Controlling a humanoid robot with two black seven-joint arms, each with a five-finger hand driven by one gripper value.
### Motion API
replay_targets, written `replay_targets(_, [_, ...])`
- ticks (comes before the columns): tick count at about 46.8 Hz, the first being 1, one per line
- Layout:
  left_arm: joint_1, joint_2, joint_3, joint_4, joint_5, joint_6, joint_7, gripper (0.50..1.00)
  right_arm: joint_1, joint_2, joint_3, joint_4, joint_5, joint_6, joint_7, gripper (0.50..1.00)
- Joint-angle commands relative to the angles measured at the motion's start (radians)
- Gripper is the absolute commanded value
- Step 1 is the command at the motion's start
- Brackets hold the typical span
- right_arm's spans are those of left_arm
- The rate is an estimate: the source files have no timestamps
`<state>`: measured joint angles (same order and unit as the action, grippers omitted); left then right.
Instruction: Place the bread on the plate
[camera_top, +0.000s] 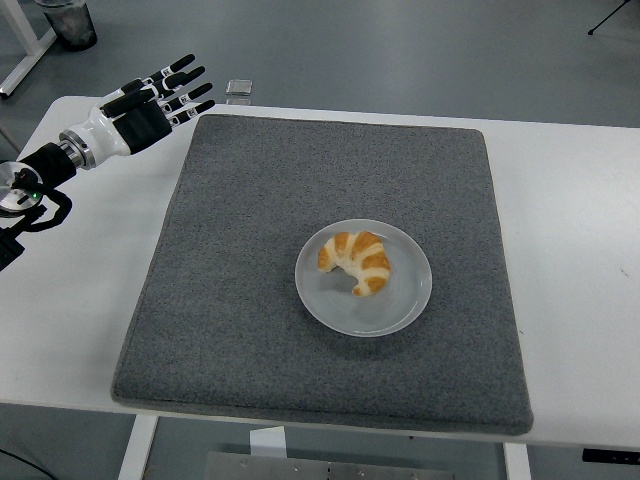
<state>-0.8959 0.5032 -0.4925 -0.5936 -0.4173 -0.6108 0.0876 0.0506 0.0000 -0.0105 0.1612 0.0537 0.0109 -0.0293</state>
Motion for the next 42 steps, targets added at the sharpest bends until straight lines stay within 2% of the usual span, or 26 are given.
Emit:
replay_targets(1, [0.0,0.001,0.0,0.0,0.0,0.0,0.0,0.994,0.0,0.0,-0.002,0.0,-0.002,0.0,0.0,0.952])
replay_targets(9, [0.0,0.003,-0.001,0.0,0.0,0.0,0.0,0.994,0.0,0.0,-0.008,0.0,-0.003,0.0,0.0,0.952])
replay_targets(21, [0.0,0.008,-0.001,0.002,0.0,0.0,0.0,0.994,-0.001,0.0,-0.105,0.004,-0.003,-0.003,0.002,0.952])
replay_targets(42, [0.002,0.012,-0.003,0.002,0.0,0.0,0.0,0.994,-0.001,0.0,-0.105,0.012,-0.002,-0.011,-0.003,0.952])
